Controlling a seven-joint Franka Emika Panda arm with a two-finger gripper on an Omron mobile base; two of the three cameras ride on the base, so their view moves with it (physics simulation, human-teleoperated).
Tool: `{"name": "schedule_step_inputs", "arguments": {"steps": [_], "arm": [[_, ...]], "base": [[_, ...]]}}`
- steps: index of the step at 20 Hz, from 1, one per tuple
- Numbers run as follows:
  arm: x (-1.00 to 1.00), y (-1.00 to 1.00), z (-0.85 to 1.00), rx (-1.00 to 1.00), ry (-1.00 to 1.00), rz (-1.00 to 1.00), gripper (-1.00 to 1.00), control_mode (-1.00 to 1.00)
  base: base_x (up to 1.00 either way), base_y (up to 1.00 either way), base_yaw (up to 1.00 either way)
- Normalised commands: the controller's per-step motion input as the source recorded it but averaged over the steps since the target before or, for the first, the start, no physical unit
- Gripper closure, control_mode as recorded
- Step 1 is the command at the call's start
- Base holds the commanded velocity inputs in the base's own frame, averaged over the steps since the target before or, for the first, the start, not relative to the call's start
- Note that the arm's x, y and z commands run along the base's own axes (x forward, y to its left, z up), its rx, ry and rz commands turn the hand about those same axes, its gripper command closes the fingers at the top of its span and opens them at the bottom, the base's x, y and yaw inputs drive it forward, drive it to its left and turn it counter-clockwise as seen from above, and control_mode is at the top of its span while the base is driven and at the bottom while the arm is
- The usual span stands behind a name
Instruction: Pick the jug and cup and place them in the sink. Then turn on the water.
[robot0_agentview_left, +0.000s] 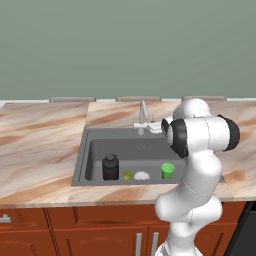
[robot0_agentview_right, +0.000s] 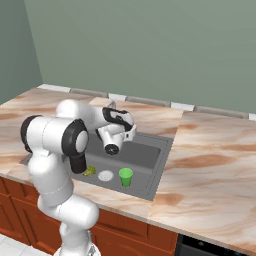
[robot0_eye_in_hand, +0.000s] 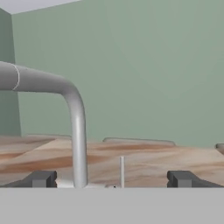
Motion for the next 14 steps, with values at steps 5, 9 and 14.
{"name": "schedule_step_inputs", "arguments": {"steps": [5, 9, 14], "arm": [[0.20, -0.02, -0.20, 0.00, 0.00, -0.01, -1.00, -1.00], [0.23, 0.00, -0.10, 0.00, 0.00, -0.01, -1.00, -1.00], [0.26, 0.00, 0.00, 0.00, 0.00, 0.00, -1.00, -1.00]], "base": [[0.00, 0.00, 0.00], [0.00, 0.00, 0.00], [0.00, 0.00, 0.00]]}}
